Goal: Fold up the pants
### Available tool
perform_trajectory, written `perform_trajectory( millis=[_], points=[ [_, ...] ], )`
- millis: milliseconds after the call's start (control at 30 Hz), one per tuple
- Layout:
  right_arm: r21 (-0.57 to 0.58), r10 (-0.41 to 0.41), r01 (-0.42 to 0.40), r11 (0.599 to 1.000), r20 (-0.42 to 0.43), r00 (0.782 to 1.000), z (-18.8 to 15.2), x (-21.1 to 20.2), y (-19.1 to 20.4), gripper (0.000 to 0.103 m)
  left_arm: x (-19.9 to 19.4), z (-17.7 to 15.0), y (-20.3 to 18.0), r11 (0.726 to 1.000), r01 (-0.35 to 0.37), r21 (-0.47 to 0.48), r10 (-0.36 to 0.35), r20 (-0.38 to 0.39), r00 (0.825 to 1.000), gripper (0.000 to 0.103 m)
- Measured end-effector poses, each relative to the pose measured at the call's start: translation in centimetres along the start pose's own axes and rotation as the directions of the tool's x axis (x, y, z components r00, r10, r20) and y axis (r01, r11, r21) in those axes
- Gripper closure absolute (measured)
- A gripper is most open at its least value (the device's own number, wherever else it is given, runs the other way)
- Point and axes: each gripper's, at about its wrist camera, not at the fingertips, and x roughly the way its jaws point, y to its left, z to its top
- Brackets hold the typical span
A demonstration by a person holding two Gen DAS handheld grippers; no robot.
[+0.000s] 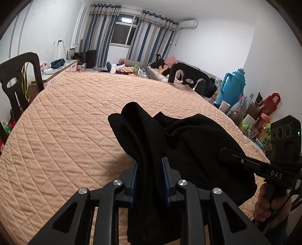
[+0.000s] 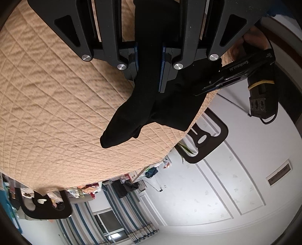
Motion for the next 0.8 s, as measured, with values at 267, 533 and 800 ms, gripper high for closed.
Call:
perform_trajectory(
  millis=[267,533,800],
  points=[
    [-0.008,0.034,-0.034,0.999,0.004,0.999,2.5,2.7,0.6,0.086,1.3,2.6,2.0,1.000,-0.006,0.014,0.006,0.003,1.000,0.078],
    [-0.001,0.044,-0.044,0.999,-0.011,0.999,4.8,6.2,0.4,0.086,3.4,5.8,5.0,1.000,-0.015,0.003,0.015,0.005,1.000,0.078],
    [0.045,0.078,-0.078,0.996,-0.005,0.997,6.8,9.3,-0.6,0.086,5.8,7.4,8.2,0.999,-0.014,-0.041,0.014,-0.015,1.000,0.077]
  ],
)
